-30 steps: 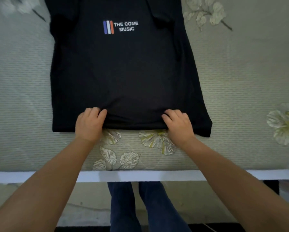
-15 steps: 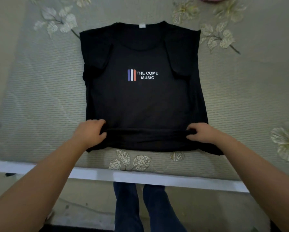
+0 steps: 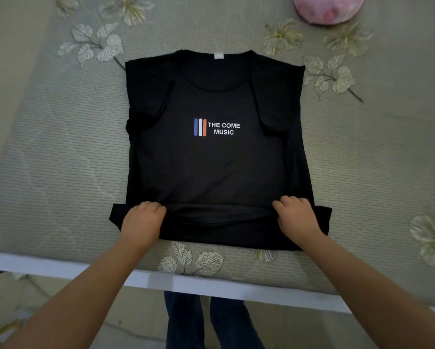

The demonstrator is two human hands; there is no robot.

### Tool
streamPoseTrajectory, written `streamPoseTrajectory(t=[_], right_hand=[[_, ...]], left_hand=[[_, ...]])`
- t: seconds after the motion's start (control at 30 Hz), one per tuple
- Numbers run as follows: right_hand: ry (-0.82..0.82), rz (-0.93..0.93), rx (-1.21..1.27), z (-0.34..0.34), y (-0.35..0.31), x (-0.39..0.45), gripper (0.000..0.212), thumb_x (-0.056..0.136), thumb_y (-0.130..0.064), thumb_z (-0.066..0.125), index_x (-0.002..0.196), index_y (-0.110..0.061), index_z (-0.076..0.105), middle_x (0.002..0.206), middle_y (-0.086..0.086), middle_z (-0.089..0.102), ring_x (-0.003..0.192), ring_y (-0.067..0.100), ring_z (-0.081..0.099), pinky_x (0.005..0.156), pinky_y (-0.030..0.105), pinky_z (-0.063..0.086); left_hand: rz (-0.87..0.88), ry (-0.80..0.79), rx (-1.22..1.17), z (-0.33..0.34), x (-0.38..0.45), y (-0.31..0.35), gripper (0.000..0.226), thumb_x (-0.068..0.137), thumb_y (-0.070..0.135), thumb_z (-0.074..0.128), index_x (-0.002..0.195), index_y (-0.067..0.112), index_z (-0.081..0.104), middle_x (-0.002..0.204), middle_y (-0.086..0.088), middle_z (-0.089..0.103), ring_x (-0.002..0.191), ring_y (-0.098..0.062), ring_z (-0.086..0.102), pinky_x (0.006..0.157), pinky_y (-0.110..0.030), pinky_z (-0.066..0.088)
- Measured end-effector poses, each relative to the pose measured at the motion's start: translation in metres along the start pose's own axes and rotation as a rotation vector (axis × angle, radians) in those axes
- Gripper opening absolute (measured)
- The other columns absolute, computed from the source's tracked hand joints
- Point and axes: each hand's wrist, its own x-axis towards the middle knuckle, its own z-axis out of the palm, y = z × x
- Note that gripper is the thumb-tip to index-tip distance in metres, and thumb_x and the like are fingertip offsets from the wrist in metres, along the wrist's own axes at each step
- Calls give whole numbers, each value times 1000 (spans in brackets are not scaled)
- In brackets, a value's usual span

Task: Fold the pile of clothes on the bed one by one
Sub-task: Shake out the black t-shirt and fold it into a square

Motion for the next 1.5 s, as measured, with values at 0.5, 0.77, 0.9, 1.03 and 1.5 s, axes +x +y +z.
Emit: streamPoseTrajectory(t=[0.5,0.77,0.9,1.03,1.5], right_hand=[[-337,-218,36,21,-27,-97,45,84,0,41,127,-13,47,109,7,62,97,23,59,79,26,42],[-993,-60,173,15,-90,-127,42,86,1,36,123,-5,55,129,12,54,110,27,52,85,24,40],[-871,40,216,-1,-105,-131,36,84,0,39,115,-1,59,124,15,57,103,25,54,86,26,44],[-516,244,189,-36,-87,-119,32,86,-4,42,114,-5,58,118,16,57,107,31,55,83,33,45],[73,666,72,-127,28,19,20,83,-1,49,97,-4,62,101,15,64,95,30,60,87,34,37]], left_hand=[[-16,-464,-67,21,-112,-4,49,79,-7,51,124,13,56,117,-9,62,102,-18,61,79,-23,49],[-33,-973,-46,11,-147,0,29,88,1,40,110,2,58,112,-12,58,102,-25,54,80,-24,40],[-71,-930,-35,-5,-151,-9,27,90,13,45,112,5,60,106,-11,57,97,-25,55,80,-28,43],[-222,-413,69,-33,-118,-15,26,88,6,44,111,11,56,109,-11,58,98,-29,58,69,-32,41],[-366,110,76,-113,72,-42,24,83,-3,43,105,0,53,106,-20,54,100,-34,48,79,-37,32]])
